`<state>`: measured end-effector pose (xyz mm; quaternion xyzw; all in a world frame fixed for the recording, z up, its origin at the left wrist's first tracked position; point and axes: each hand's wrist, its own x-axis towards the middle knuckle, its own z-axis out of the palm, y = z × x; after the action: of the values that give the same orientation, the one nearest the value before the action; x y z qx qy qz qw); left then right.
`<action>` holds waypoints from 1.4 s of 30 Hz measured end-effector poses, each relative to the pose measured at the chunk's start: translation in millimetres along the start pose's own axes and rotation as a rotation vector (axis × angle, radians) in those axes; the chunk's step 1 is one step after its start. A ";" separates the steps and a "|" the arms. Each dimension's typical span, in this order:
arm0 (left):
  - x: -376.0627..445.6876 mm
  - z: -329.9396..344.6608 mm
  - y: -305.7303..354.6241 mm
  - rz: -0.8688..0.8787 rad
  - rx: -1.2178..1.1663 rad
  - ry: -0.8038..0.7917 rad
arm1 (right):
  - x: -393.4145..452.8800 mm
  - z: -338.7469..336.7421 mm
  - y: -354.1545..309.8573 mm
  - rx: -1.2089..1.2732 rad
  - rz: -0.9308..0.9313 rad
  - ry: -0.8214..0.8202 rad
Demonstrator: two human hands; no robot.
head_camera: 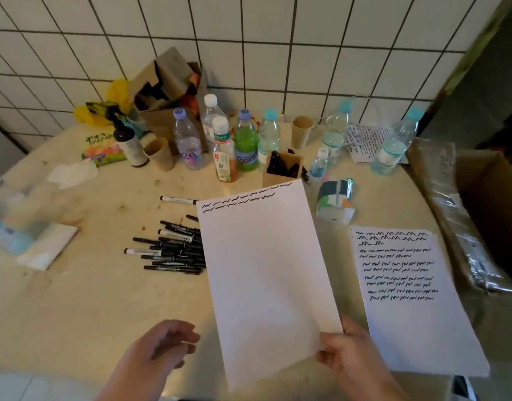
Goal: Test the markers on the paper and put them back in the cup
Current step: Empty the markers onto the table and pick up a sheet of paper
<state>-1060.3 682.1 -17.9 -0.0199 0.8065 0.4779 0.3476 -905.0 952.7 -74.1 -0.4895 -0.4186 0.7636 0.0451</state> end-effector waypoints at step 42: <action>250.8 -224.9 -27.8 0.395 0.002 0.077 | 64.9 316.8 38.2 -0.746 -0.398 -0.139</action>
<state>-1361.9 565.8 -116.5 0.1206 0.8079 0.5348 0.2160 -1174.4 770.6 -92.3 -0.3296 -0.7545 0.5673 -0.0168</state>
